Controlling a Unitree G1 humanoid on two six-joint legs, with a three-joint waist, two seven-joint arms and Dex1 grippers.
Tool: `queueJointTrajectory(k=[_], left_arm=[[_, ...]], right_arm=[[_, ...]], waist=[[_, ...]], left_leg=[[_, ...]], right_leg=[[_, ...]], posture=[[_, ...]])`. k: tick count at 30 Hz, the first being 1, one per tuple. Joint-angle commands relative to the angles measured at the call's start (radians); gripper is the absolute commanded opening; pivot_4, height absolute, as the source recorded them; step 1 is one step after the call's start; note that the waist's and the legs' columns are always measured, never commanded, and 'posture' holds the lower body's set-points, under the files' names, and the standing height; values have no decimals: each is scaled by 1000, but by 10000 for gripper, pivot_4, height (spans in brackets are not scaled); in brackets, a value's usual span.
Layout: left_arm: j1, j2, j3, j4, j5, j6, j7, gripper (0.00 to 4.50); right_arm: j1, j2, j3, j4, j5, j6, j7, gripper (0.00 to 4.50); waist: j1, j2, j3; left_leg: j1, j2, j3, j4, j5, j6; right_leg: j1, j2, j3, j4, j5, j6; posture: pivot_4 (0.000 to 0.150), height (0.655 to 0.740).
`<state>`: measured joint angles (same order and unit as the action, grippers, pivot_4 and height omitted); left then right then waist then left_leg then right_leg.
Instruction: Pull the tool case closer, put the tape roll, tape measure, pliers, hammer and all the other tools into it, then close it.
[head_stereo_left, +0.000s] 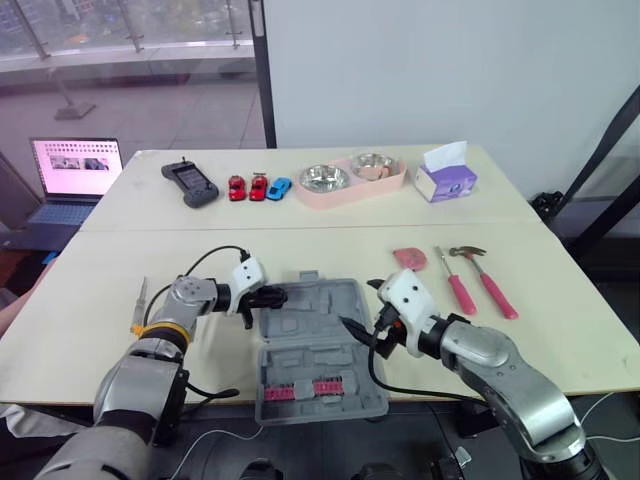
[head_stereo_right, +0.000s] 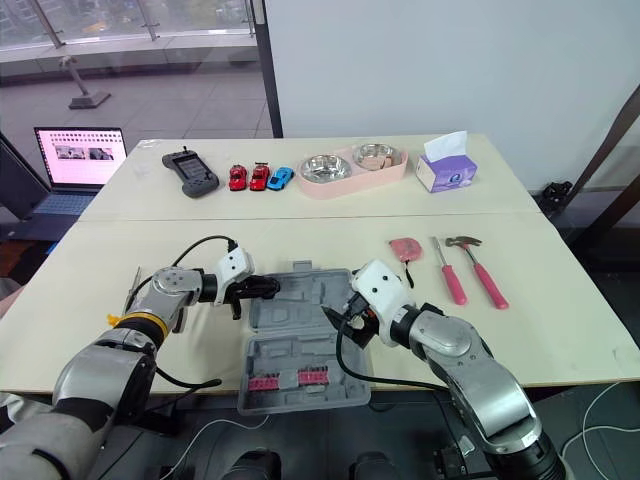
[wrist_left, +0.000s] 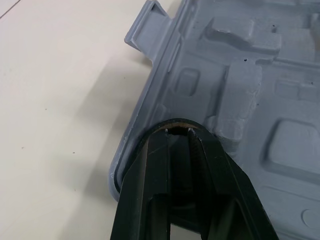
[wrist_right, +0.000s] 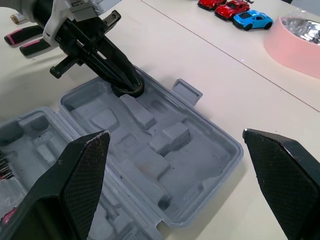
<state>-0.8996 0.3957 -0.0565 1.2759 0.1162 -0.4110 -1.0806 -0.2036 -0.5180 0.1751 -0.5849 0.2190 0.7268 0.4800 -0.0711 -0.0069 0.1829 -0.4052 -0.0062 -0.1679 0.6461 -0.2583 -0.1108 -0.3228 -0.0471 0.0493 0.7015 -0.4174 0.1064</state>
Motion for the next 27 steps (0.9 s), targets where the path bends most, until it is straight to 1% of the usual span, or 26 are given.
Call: queueJointTrajectory(k=[1, 5, 8, 10, 14, 18, 19, 21, 26, 27], left_arm=[[-47, 24, 76, -28, -93, 39, -79, 6645], [-69, 67, 139, -100, -185, 108, -206, 6645], [-38, 124, 156, -199, -229, 172, -272, 6645], [-1, 164, 163, -267, -250, 221, -293, 6645], [187, 350, 221, -454, -292, 345, -304, 6645], [384, 494, 303, -520, -311, 361, -245, 6645], [444, 531, 331, -522, -312, 349, -227, 8925], [548, 593, 393, -505, -327, 336, -189, 15217], [732, 668, 524, -449, -361, 299, -109, 40472], [758, 673, 541, -449, -369, 298, -100, 44340]], right_arm=[[-7, -13, -59, 4, 9, -35, 14, 45000], [2, -39, -134, 27, 32, -53, 47, 45000], [19, -70, -207, 47, 56, -66, 76, 45000], [36, -92, -251, 64, 64, -77, 92, 45000], [157, -168, -417, 128, 70, -131, 138, 45000], [280, -206, -555, 179, 77, -202, 176, 45000], [312, -208, -596, 198, 76, -229, 185, 45000], [367, -206, -673, 237, 89, -274, 208, 45000], [450, -226, -808, 331, 107, -367, 269, 45000], [462, -234, -821, 346, 107, -383, 283, 45000]], waist=[[0, 0, 0], [1, -1, 0], [1, -1, 0], [-1, 0, 0], [-12, 0, 0], [-2, 0, 1], [1, 0, 1], [3, 0, 1], [12, 1, 1], [12, 1, 1]], left_leg=[[-1, 0, 0, 0, 0, 0], [-2, 0, 0, 1, 0, 0], [-2, 0, 0, 0, 0, 0], [-2, 0, 0, 0, 0, 0], [-1, 1, 0, -1, 0, 1], [-1, 1, 0, -1, -1, 1], [-1, 1, 0, -1, -1, 2], [0, 1, 0, -1, -3, 6], [1, 1, 1, -1, -4, 7], [1, 1, 1, -1, -4, 7]], right_leg=[[-1, 0, 0, 0, 0, 0], [-1, 0, 0, 0, 0, 0], [-1, 0, 0, 0, 0, 0], [-1, 0, 0, 0, 0, 0], [-2, 0, 0, 0, 0, 0], [-1, 0, 0, 0, 0, 0], [-1, 0, 0, 0, 0, 0], [0, 0, 1, 0, 0, 0], [1, -1, 1, -1, 0, 0], [1, -1, 1, -1, 0, 0]], posture=[[1500, 7400], [1500, 7400], [1500, 7400], [1500, 7400], [1500, 7400], [1500, 7400], [1500, 7400], [1500, 7400], [1500, 7400], [1500, 7400]])
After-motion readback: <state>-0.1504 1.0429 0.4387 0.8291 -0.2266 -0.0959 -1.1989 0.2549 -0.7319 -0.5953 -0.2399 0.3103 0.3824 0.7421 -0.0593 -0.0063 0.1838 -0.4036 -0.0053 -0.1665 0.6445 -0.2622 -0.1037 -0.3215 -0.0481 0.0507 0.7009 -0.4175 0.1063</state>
